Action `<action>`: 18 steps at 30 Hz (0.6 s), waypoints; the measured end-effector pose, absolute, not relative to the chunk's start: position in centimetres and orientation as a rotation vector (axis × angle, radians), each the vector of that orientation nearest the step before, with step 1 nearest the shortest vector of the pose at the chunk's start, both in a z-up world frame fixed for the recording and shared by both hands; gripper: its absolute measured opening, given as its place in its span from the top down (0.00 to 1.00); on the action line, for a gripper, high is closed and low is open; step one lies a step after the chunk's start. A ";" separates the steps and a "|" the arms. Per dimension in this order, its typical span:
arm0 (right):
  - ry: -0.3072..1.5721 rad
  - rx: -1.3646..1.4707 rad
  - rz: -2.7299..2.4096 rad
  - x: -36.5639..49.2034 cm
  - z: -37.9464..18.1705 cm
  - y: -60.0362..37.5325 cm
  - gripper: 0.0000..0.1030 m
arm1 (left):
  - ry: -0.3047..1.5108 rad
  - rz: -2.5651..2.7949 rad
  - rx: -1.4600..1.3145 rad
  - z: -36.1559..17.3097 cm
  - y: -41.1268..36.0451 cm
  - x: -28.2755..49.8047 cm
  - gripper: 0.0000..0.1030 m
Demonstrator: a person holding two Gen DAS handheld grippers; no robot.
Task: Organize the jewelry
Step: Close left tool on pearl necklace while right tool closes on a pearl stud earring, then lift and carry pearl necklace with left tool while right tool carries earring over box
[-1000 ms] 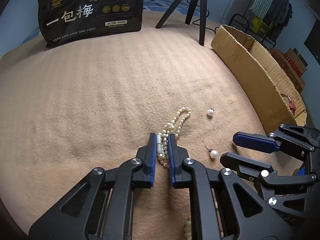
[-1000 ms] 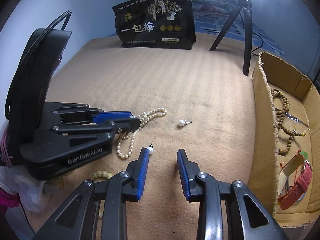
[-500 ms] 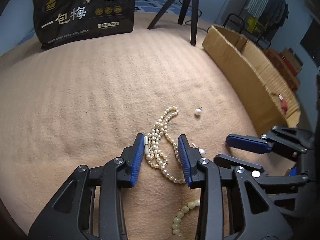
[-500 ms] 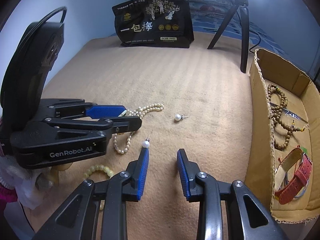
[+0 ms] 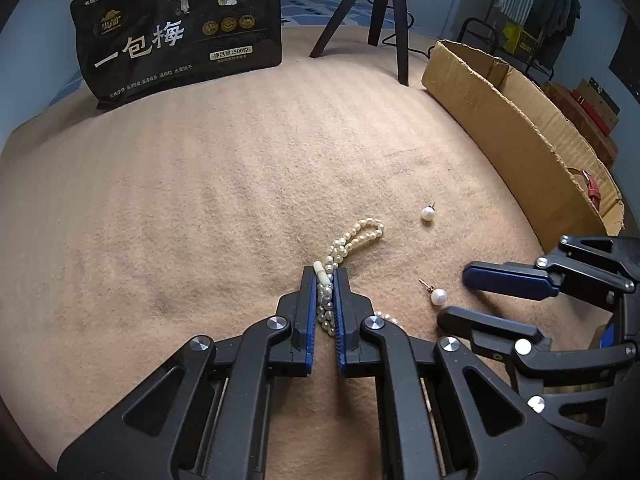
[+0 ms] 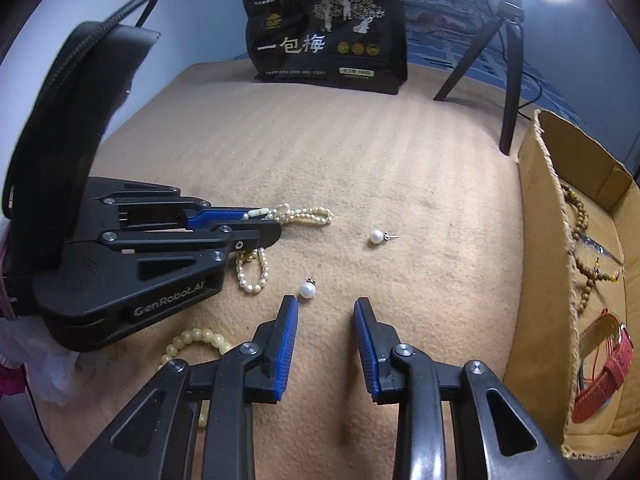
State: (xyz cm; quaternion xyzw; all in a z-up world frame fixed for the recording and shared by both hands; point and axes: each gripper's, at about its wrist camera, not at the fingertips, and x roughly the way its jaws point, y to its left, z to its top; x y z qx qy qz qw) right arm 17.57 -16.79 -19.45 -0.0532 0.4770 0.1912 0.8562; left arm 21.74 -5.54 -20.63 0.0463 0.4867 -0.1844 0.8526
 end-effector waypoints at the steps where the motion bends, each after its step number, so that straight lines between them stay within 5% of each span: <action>1: 1.002 -0.114 0.402 17.7 -19.5 -16.7 0.74 | 1.023 -0.387 0.096 -20.6 -5.5 21.7 0.93; 7: 1.001 -0.148 0.402 18.3 -19.6 -15.8 0.78 | 1.020 -0.384 0.049 -20.6 -4.8 21.6 0.93; 11: 1.003 -0.170 0.405 18.4 -19.8 -15.3 0.93 | 1.024 -0.376 -0.006 -20.5 -3.7 21.5 0.94; 18: 0.994 -0.138 0.408 18.3 -19.5 -15.9 0.94 | 1.012 -0.375 -0.070 -19.8 -2.5 20.5 0.95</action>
